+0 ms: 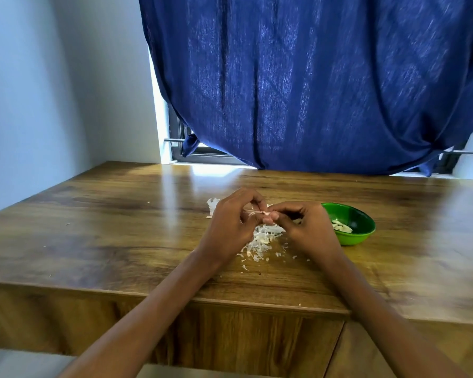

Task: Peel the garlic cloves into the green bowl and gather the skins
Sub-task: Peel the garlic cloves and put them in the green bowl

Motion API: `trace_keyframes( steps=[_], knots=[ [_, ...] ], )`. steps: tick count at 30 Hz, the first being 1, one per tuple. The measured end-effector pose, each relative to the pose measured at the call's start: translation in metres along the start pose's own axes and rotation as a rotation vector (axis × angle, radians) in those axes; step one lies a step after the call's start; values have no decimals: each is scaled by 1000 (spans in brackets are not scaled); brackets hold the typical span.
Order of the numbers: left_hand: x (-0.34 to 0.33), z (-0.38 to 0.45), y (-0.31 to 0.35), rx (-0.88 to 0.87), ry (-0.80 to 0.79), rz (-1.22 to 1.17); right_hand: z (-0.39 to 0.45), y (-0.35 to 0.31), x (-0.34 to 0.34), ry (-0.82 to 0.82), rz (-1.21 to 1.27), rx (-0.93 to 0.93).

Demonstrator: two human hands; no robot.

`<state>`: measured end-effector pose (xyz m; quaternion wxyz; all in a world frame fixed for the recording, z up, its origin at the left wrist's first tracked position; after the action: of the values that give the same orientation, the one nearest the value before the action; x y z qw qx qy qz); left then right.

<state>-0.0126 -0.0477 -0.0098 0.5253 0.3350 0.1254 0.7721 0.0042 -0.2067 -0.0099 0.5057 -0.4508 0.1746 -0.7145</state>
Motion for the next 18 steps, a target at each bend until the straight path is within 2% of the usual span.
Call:
trace_keyframes(
  steps=[3,9,15,18],
  knots=[
    [-1,1,2,3,-7,-25,-1,-3,-1,-40,82,-29],
    [0,0,2,-39,-20,47,-1,-1,-2,-61,89,-87],
    [5,0,9,-126,112,101,-4,-4,-7,-73,318,-166],
    [10,-1,7,-108,150,82,-6,-3,-12,-76,452,-227]
  ],
)
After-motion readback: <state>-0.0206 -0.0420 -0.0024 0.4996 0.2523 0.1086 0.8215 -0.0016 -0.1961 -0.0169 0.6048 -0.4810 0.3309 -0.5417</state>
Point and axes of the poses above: each hand's wrist, its own z-axis towards the middle knuckle, its own x-axis out of the back of the hand, y = z × x, the point moved 5 cm from there along z, towards the middle knuckle, and after that the axes turned 1 degree about -y, right-handed, at the moved point
